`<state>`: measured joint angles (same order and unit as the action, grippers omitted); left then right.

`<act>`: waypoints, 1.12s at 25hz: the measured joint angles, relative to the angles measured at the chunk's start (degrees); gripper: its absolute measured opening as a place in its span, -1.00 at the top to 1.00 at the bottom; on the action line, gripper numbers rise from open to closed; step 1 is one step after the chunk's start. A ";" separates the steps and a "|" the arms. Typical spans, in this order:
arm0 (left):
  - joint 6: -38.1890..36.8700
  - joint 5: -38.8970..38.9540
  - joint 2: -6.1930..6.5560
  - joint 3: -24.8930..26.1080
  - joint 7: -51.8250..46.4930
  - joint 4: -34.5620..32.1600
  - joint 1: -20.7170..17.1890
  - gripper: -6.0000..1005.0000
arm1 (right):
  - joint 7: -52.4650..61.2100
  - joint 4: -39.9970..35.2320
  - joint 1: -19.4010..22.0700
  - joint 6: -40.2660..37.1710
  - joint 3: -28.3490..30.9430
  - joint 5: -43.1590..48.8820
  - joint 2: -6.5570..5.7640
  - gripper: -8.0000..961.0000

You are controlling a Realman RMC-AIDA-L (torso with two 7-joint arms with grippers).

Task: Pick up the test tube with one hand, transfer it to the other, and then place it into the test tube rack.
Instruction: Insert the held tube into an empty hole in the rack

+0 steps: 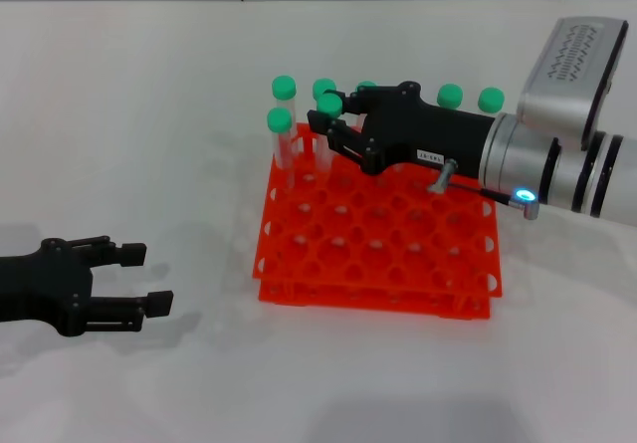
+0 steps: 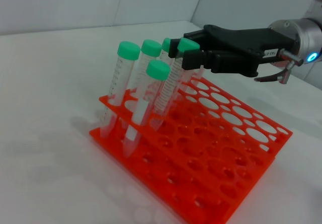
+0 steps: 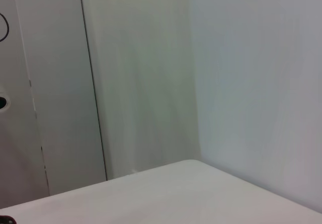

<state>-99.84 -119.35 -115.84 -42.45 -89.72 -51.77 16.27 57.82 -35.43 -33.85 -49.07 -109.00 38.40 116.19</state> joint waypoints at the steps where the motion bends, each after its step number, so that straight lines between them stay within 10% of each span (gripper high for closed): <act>1: 0.00 0.00 0.00 0.00 0.00 0.00 -0.01 -0.72 | 0.01 0.01 -0.03 0.02 -0.02 0.00 0.00 0.44; 28: 0.05 0.00 0.00 0.00 0.07 0.09 0.08 -0.72 | 0.40 0.01 -0.34 0.26 -0.25 0.00 0.00 0.38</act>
<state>-99.79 -119.36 -115.83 -42.45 -89.65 -51.68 16.35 58.23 -35.41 -34.20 -48.82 -109.25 38.41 116.19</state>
